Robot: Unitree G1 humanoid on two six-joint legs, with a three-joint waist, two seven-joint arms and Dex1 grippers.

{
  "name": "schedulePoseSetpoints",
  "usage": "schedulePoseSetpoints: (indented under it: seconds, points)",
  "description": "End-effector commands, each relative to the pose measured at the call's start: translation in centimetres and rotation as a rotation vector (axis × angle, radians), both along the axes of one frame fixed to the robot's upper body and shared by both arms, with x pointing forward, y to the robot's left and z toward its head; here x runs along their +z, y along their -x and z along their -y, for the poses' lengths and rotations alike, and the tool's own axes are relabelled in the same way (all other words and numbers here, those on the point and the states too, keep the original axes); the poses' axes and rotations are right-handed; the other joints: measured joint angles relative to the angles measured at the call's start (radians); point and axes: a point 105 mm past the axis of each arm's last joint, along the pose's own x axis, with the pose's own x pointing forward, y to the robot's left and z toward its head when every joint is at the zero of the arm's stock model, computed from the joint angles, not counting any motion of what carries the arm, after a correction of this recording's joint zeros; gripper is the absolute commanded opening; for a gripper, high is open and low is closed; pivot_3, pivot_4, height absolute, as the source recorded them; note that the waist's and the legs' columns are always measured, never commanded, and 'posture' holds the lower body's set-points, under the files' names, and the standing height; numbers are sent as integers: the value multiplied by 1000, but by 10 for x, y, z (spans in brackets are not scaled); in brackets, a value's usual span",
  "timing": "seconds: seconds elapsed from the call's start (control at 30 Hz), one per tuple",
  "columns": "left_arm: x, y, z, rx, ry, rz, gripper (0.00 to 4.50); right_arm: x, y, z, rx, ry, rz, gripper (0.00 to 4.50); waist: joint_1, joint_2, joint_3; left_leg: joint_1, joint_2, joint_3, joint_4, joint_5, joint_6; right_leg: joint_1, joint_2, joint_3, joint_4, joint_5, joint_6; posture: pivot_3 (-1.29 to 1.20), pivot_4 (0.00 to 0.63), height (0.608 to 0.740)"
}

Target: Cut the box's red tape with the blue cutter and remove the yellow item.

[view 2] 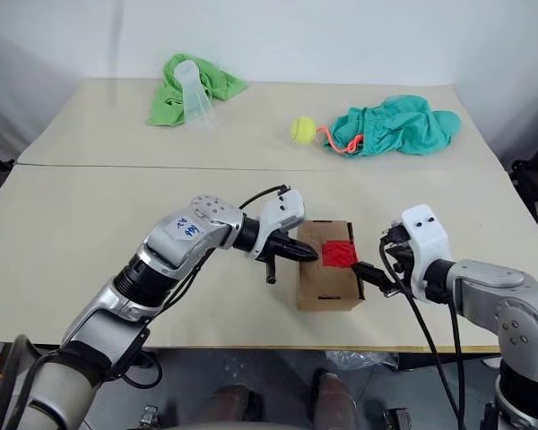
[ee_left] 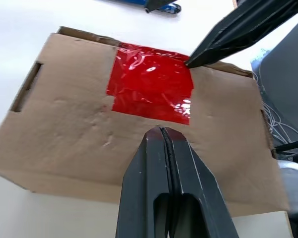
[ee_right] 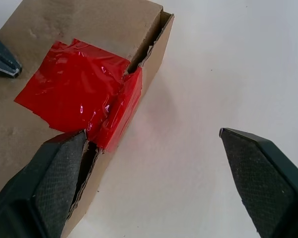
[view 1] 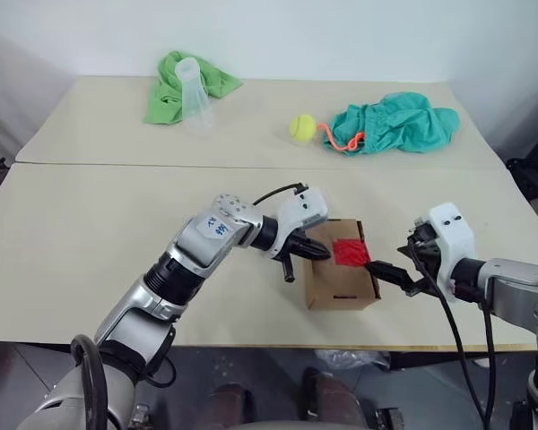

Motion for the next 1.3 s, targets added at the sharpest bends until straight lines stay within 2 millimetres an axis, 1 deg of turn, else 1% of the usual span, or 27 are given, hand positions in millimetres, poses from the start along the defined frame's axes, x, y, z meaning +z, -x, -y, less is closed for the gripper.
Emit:
schedulePoseSetpoints:
  seconds: [0.03, 0.1, 0.47, 0.57, 0.63, 1.0, 1.3]
  points:
    - [-7, 5, -2, -13, -29, -7, 0, -19, 3, 22, -125, 45, -79, 4447, 0, 0, 0, 0, 0, 0, 0, 0, 0, 0, 0, 1, 0, 0, -1, 0, 150, 740]
    - [-8, 5, -3, -13, -35, -9, 0, -19, 6, 26, -137, 51, -81, 4447, 1, 0, 0, 0, 1, 0, 0, 0, -1, 0, 0, 5, 0, 0, -1, 0, 150, 740]
    - [-11, 6, -5, -10, -46, -18, 0, -18, 10, 38, -178, 56, -85, 4447, 7, -1, -1, -1, 0, -1, 0, -1, 1, 0, -1, 5, -3, 0, -1, 0, 150, 740]
    - [-13, 6, -6, -9, -49, -19, 0, -15, 10, 40, -180, 52, -71, 4447, 10, -1, -1, -1, 0, -1, 0, -1, 1, 1, -3, 5, -4, 0, -1, 0, 150, 740]
    - [-14, 6, -6, -10, -52, -18, 0, -13, 10, 40, -179, 52, -65, 4447, 13, -1, -1, -1, 0, -1, 0, -1, 1, 1, -7, 5, -4, 0, -1, 0, 150, 740]
    - [-21, 9, -4, -23, -62, -17, 0, -1, 15, 34, -141, 14, -13, 4447, 29, -1, -1, -3, -1, -2, -1, -1, 1, 0, -7, 2, -5, 1, -1, 0, 150, 740]
    - [-22, 11, -5, -32, -63, -17, 0, -11, 30, 40, -177, -35, -39, 4447, 29, 1, -1, -7, -1, -4, -2, -2, 2, -1, -1, -2, -6, 1, -1, 0, 150, 740]
